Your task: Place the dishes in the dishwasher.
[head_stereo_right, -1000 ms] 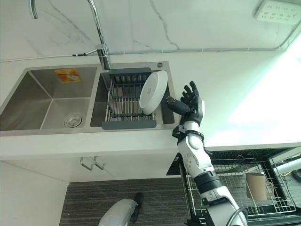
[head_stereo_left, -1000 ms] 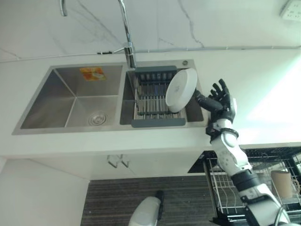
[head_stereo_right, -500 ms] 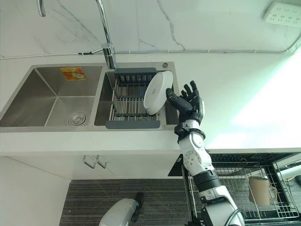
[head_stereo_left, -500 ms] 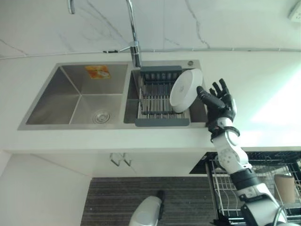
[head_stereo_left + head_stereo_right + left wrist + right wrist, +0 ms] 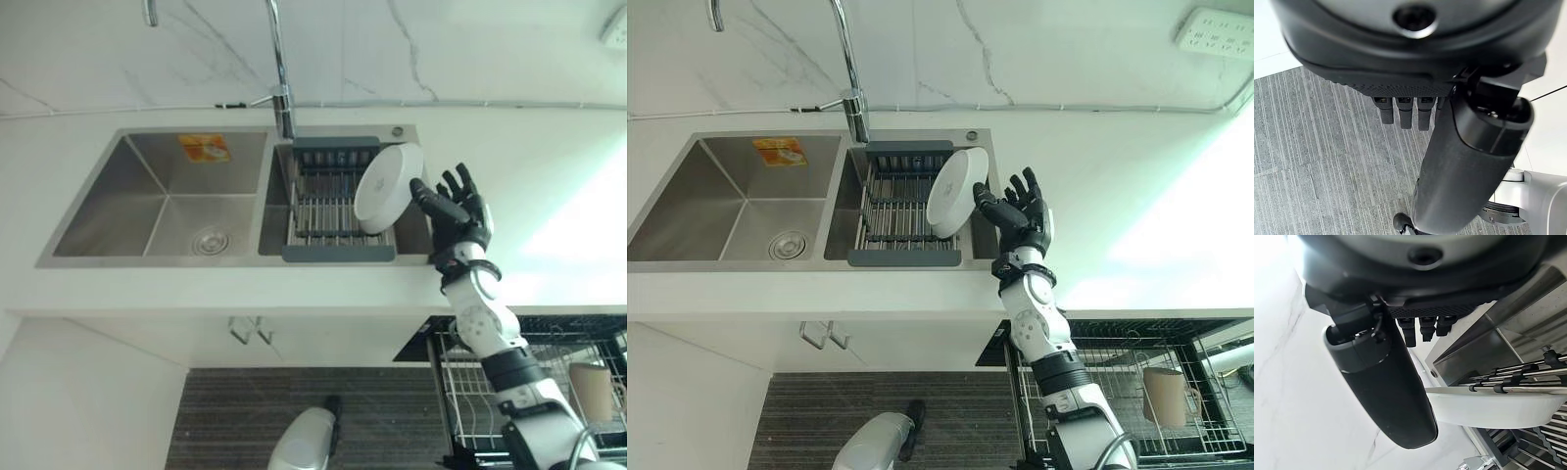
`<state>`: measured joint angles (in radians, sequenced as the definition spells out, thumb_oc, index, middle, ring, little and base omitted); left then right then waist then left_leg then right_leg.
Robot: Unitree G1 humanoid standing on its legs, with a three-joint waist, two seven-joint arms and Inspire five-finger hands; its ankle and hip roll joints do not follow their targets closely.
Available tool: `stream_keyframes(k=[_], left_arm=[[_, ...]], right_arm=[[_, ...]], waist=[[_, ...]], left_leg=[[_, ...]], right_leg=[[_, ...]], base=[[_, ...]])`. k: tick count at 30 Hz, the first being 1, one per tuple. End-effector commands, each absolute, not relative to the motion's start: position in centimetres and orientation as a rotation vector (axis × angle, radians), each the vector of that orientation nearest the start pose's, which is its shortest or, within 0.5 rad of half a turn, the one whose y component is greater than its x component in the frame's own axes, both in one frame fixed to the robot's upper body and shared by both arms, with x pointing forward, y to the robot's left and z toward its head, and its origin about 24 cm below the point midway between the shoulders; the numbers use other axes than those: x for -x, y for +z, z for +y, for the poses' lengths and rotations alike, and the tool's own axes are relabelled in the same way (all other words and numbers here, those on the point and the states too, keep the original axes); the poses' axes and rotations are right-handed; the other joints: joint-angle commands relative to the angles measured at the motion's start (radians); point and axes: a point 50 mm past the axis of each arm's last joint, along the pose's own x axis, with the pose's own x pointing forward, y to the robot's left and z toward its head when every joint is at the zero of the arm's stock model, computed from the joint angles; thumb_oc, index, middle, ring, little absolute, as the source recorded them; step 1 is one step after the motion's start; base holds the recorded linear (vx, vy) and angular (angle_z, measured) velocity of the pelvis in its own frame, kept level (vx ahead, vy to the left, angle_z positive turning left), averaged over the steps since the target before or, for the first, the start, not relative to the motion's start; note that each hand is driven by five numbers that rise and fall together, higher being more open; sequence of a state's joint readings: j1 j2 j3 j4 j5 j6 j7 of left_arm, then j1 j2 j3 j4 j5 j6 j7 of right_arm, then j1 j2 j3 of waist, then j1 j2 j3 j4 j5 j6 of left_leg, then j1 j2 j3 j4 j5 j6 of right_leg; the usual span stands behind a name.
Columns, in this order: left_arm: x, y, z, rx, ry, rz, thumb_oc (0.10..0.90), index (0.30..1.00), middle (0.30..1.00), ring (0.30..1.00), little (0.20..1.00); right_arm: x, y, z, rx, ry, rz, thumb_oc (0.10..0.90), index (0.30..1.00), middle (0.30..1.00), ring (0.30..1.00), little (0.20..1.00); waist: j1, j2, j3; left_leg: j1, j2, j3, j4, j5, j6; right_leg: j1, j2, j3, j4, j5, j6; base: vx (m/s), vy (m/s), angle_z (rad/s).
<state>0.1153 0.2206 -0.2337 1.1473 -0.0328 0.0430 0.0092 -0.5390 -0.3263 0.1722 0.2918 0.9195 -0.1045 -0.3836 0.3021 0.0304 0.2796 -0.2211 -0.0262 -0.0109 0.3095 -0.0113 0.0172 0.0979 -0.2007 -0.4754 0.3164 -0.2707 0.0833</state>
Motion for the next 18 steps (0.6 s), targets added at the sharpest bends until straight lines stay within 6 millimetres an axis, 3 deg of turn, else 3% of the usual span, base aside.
stream_keyframes(k=[1, 18], left_arm=[[-3.5, -16.8, 23.0, -0.364, -0.075, 1.364, 0.800, 0.900, 0.900, 0.900, 0.900], [-3.9, -16.7, 23.1, -0.372, -0.077, 1.355, 0.800, 0.900, 0.900, 0.900, 0.900]], right_arm=[[-35.8, 18.0, -14.4, -0.582, 0.031, -0.253, 0.800, 0.900, 0.900, 0.900, 0.900], [-35.7, 18.5, -13.2, -0.507, 0.071, -0.257, 0.800, 0.900, 0.900, 0.900, 0.900]], waist=[[0.033, 0.021, -0.028], [0.045, 0.020, -0.016]], left_leg=[[0.042, 0.025, -0.066, -0.010, -0.102, -0.048], [0.040, 0.026, -0.079, -0.010, -0.094, -0.054]], right_leg=[[-0.023, -0.025, -0.007, -0.016, 0.058, -0.002], [-0.010, -0.013, -0.019, -0.016, 0.050, -0.010]], base=[[0.00, 0.000, 0.00], [0.00, -0.006, 0.05]])
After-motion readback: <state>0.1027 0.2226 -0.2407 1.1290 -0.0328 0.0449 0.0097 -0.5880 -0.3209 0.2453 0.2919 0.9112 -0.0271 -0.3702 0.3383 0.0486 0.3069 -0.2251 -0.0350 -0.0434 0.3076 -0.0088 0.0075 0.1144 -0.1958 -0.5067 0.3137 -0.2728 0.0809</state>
